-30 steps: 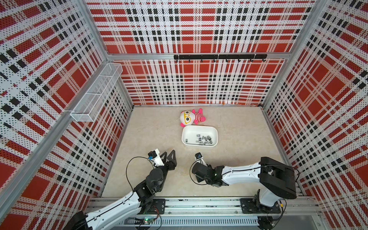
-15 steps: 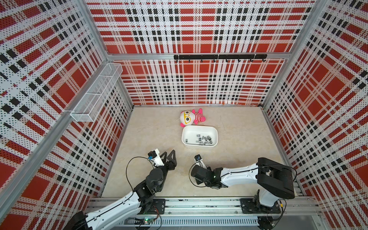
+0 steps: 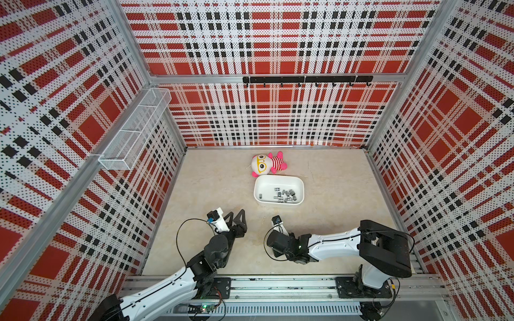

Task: Put the socket on the desktop into the storage box
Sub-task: Pick up the socket head from the center of the board.

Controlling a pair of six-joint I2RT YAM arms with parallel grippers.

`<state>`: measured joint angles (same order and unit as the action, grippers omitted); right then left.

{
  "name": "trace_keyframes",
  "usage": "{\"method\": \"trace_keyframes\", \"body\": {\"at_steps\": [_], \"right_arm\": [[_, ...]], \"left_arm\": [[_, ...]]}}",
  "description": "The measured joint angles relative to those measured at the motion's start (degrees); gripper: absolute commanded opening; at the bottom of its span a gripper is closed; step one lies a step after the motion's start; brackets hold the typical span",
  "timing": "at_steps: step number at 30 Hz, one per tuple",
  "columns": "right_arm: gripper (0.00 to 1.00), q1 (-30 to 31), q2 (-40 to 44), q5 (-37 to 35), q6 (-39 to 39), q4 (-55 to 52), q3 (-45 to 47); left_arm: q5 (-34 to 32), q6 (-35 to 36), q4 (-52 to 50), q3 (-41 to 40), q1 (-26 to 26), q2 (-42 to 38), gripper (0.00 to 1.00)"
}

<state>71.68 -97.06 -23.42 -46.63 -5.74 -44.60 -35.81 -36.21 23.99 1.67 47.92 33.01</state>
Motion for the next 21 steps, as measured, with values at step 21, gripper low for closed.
{"method": "trace_keyframes", "body": {"at_steps": [21], "right_arm": [[0.16, -0.74, 15.41, -5.25, 3.37, -9.33, -1.2]], "left_arm": [[0.02, -0.22, 0.0, 0.0, -0.02, 0.0, 0.65]]}}
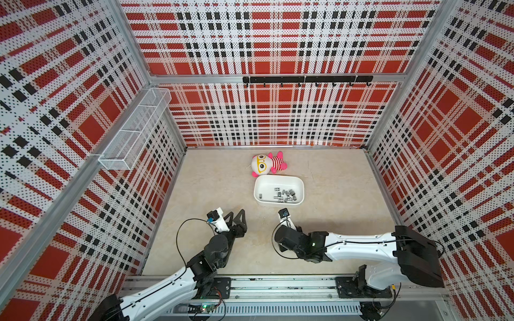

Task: Put the socket on the desktop into the storage box
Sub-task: Pick up the socket head from the center of the board, then place the socket head in the storage box.

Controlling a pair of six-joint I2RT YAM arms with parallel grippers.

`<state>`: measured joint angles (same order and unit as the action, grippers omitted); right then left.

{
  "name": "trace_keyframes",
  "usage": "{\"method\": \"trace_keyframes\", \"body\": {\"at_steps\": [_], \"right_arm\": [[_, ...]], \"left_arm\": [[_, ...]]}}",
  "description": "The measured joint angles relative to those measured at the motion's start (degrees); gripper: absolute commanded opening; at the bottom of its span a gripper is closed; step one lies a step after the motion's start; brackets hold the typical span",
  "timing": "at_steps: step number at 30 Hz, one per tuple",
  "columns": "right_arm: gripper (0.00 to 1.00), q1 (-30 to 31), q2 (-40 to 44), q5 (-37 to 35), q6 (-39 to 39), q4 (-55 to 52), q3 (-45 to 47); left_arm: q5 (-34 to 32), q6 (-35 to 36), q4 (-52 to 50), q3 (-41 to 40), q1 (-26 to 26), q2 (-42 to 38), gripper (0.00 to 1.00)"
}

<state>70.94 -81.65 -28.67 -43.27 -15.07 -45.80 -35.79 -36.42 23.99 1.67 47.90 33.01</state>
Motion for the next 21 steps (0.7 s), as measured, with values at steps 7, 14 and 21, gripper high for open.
{"method": "trace_keyframes", "body": {"at_steps": [7, 14, 21], "right_arm": [[0.16, -10.12, 4.26, 2.67, 5.95, -2.51, -7.91], [0.17, -24.22, -3.96, 9.53, 11.04, -1.18, -15.08], [0.22, -32.2, -18.43, 15.13, 13.77, -1.05, -20.92]], "left_arm": [[0.15, -0.2, 0.0, 0.0, -0.22, 0.52, 0.65], [0.61, -0.35, -0.04, 0.26, -0.31, 1.22, 0.65], [0.9, -0.63, -0.02, 0.37, -0.35, 1.42, 0.65]]}}
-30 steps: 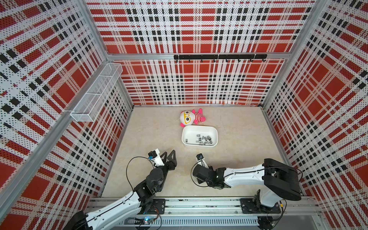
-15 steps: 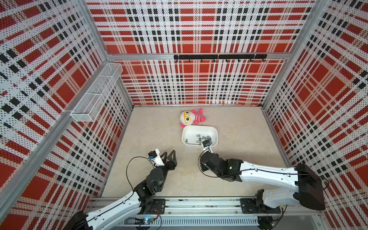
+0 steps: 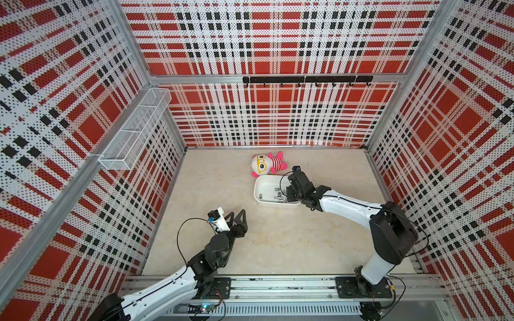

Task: Put the socket on the desktop into the storage box
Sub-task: Place the socket head in the storage box.

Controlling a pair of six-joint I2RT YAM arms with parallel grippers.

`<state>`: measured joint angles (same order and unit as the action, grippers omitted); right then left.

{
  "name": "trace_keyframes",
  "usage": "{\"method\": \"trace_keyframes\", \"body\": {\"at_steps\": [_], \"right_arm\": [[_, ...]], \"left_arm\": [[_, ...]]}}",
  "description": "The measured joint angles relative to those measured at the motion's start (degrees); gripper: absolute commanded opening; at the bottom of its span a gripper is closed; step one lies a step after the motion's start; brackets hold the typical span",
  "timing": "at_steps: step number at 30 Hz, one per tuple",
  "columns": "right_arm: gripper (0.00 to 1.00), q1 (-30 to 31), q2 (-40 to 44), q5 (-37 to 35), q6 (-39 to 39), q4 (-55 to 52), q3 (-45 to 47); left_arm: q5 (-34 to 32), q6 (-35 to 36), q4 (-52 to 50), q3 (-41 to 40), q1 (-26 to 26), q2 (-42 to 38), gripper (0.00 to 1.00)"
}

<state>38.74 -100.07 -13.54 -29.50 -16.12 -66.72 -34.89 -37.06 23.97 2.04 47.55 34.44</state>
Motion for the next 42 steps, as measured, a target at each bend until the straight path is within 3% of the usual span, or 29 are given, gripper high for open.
{"method": "trace_keyframes", "body": {"at_steps": [4, 14, 19, 25, 27, 29, 32, 38, 42], "right_arm": [[0.26, -0.94, -3.52, 2.51, 0.61, -0.02, -2.08], [0.32, -1.05, -1.11, 5.38, 1.36, 0.0, -1.73], [0.33, -1.05, 8.37, 5.64, 1.75, -0.35, 1.05], [0.39, -1.09, 27.12, 3.02, 3.74, 0.72, 8.41], [0.49, -1.14, 33.99, 0.0, 5.03, 1.75, 11.65], [0.64, -1.16, 40.37, -3.85, 6.16, 2.84, 14.71], [0.97, -1.18, 48.74, -10.82, 8.81, 5.53, 19.26], [1.0, -1.27, 58.42, -22.91, 13.66, 13.51, 27.65], [1.0, -1.27, 60.3, -22.69, 19.1, 23.71, 34.69]], "left_arm": [[0.11, -0.07, 0.0, 0.02, 0.0, 0.37, 0.65], [2.34, 0.31, 0.0, 0.37, -0.02, 0.55, 0.68], [3.58, 1.36, 0.02, 0.39, -0.02, 0.46, 0.72], [4.66, 2.14, 0.0, 1.05, -0.02, 0.46, 0.75], [5.35, 2.78, -0.07, 1.84, -0.02, 0.46, 0.82], [5.64, 3.15, -0.87, 2.91, 0.0, 0.37, 1.0], [4.76, 3.26, -3.06, 4.66, -0.26, -1.14, 0.99], [3.19, 6.12, -5.81, 5.01, -0.55, -8.7, 0.99], [-0.31, 8.52, -6.19, 5.53, -0.55, -11.08, 0.99]]}}
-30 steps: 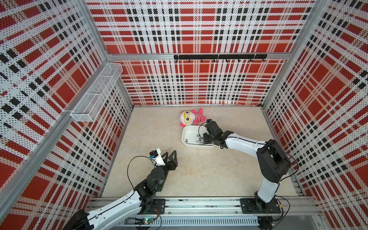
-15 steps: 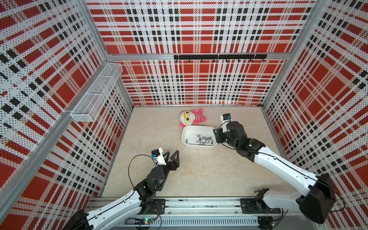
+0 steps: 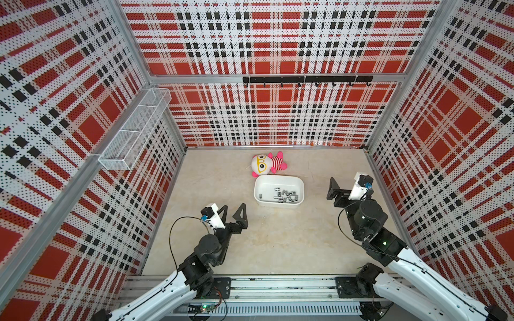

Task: Put the socket on the desktop into the storage box
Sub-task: Place the socket head in the storage box, then reset both arms

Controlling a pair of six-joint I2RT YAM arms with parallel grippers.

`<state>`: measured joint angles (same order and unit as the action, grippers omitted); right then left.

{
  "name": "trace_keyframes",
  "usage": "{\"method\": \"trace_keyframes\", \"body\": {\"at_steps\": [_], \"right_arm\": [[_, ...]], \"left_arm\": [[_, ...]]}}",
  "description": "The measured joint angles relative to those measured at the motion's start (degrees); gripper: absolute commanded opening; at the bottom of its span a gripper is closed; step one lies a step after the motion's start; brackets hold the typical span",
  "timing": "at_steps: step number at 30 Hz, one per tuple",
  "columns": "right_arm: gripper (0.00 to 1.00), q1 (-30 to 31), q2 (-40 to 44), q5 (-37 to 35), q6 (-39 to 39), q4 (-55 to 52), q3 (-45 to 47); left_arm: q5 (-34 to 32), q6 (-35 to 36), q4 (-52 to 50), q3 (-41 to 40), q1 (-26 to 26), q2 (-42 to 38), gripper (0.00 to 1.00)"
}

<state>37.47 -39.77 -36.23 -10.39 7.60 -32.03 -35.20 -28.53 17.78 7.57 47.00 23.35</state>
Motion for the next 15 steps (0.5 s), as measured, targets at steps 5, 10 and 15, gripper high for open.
{"method": "trace_keyframes", "body": {"at_steps": [5, 10, 15], "right_arm": [[1.0, -0.2, -3.91, 3.85, 9.9, 8.74, 3.13], [1.0, -3.63, -6.36, 3.8, 15.82, 14.95, 4.44], [1.0, -13.38, -6.43, 6.29, 16.52, 22.21, 9.16]], "left_arm": [[-3.93, 0.57, 1.64, 2.58, -0.04, 3.69, 0.99], [-7.28, 2.05, 8.41, 7.37, -1.22, 15.15, 0.99], [-9.51, 12.2, 12.68, 18.27, -4.35, 26.05, 0.99]]}}
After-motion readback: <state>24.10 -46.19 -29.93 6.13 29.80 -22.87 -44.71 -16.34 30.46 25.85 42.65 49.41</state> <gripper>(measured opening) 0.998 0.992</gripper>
